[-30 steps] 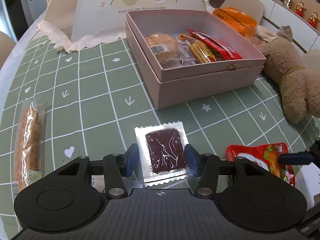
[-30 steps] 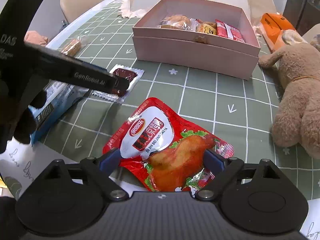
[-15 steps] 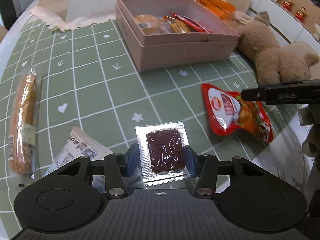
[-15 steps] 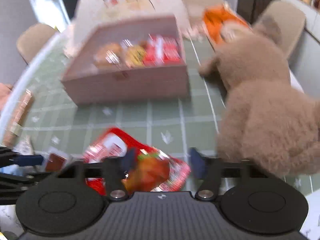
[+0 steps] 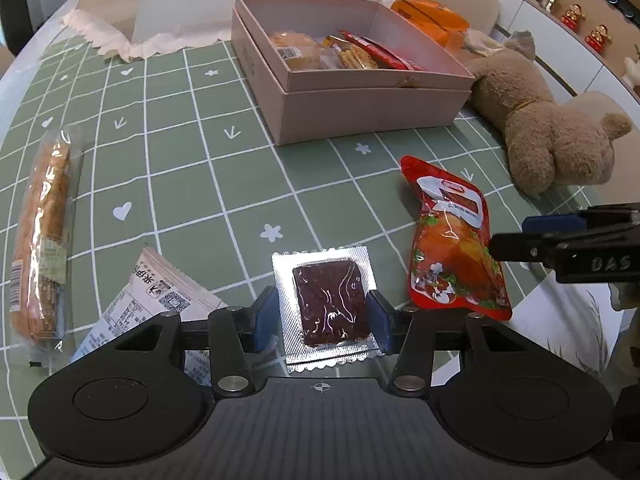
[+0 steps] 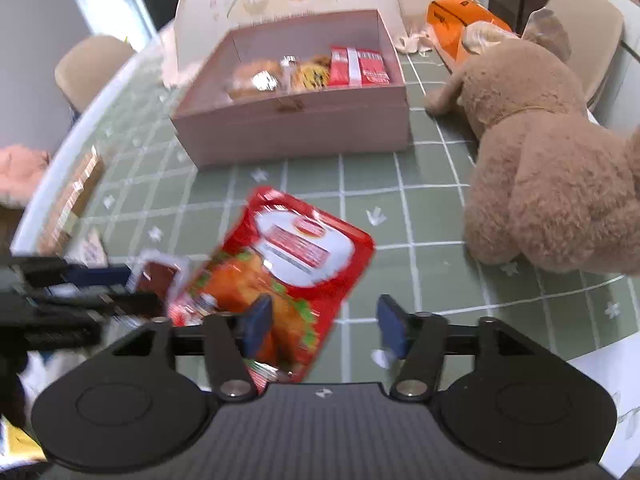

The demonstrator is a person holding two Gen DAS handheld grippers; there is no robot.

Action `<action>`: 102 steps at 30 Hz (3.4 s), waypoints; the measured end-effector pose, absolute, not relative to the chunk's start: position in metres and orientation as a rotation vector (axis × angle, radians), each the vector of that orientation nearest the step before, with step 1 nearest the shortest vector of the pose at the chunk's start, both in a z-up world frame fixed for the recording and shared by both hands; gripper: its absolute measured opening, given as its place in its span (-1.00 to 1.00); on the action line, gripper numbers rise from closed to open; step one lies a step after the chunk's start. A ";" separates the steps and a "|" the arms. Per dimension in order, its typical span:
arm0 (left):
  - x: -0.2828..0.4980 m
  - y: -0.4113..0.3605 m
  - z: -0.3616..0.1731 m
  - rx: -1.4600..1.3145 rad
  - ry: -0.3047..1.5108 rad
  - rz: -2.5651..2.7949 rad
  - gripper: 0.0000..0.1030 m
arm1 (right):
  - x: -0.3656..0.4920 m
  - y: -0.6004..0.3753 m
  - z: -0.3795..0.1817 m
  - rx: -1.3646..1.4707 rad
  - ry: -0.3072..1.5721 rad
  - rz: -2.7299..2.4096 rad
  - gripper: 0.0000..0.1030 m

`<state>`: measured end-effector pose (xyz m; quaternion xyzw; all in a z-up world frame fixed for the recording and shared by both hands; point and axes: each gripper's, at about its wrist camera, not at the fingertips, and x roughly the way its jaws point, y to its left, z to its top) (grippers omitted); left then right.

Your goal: Organize snacks

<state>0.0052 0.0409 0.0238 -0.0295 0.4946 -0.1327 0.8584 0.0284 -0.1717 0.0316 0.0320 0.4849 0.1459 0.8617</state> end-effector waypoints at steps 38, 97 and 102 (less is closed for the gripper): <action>-0.018 0.043 0.022 -0.037 0.980 -0.287 0.02 | 0.029 -0.138 0.031 -0.084 0.919 0.411 0.76; 0.008 0.032 0.031 -0.093 1.075 -0.224 -0.04 | 0.061 -0.176 0.036 0.038 1.079 0.348 -0.49; 0.012 0.021 0.026 -0.026 1.067 -0.215 -0.04 | 0.057 -0.175 0.029 0.010 1.093 0.330 -0.49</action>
